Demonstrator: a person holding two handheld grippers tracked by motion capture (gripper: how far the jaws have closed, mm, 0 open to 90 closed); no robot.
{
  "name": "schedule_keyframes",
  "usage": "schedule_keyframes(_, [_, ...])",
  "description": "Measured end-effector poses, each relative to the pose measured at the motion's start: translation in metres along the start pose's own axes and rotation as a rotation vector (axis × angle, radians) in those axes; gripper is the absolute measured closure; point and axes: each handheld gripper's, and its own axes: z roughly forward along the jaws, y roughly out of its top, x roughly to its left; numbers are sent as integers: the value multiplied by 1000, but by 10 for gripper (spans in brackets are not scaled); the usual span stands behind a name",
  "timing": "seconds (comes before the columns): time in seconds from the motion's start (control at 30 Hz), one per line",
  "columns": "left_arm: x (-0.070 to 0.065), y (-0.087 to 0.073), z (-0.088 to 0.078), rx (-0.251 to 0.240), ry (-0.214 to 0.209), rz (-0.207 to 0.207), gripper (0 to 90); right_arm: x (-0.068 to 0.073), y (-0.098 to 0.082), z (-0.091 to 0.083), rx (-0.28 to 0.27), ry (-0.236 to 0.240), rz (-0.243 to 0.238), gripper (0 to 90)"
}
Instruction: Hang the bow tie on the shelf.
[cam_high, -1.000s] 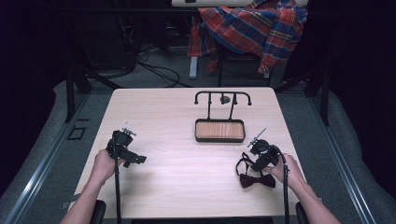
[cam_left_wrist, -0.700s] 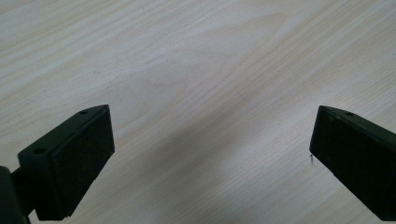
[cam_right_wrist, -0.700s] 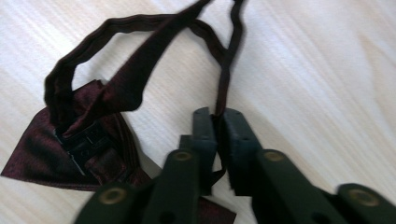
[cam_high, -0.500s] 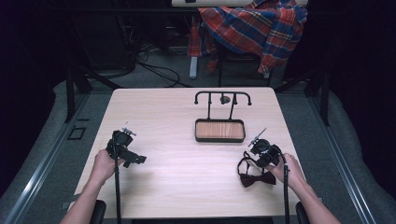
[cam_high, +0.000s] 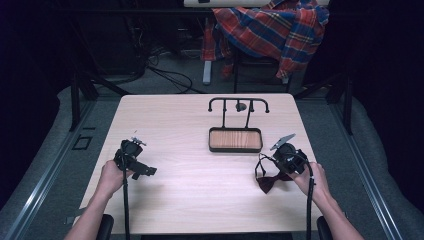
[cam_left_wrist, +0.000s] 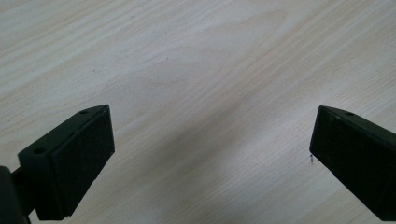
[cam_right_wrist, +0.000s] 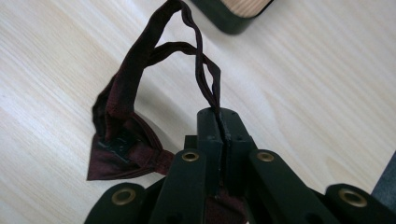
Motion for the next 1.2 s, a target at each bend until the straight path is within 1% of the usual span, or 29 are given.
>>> schedule_keyframes(0.03, [0,0,0,0,0,0,0,1,0,-1,-18,-3,7,885])
schedule_keyframes(0.17, [0,0,0,0,-1,1,0,0,0,-5,-34,-20,3,884])
schedule_keyframes(0.2, [0,0,0,0,0,1,0,-2,0,-8,-50,-29,7,885])
schedule_keyframes(0.27, [0,0,0,0,-2,2,0,-2,1,-9,-61,-32,11,885])
schedule_keyframes(0.3, [0,0,1,1,-3,3,0,-3,1,-10,-75,-50,17,885])
schedule_keyframes(0.33, [0,0,1,2,-2,6,0,-4,2,-14,-99,-61,23,886])
schedule_keyframes(0.37, [0,0,0,1,-1,6,0,-5,3,-16,-110,-70,27,886])
schedule_keyframes(0.57, [0,0,0,1,-1,4,0,-6,3,-19,-115,-92,23,887])
schedule_keyframes(0.6, [0,0,0,1,1,5,0,-6,4,-19,-112,-107,16,888])
schedule_keyframes(0.63, [0,0,0,1,0,1,0,-6,4,-19,-112,-107,16,888])
schedule_keyframes(0.67, [0,0,0,-1,0,1,0,-6,4,-19,-120,-123,10,889])
schedule_keyframes(0.87, [-1,0,1,2,-2,4,0,-7,5,-23,-121,-137,-1,889])
schedule_keyframes(0.9, [0,0,1,5,0,4,0,-7,6,-25,-132,-145,1,889])
schedule_keyframes(0.97, [0,0,1,5,-1,3,0,-7,8,-27,-134,-151,-3,889])
schedule_keyframes(1.0, [0,0,1,5,-1,3,0,-7,10,-29,-150,-152,-5,890])
schedule_keyframes(1.2, [-1,0,2,10,-1,4,1,-6,16,-34,-169,-159,-19,889])
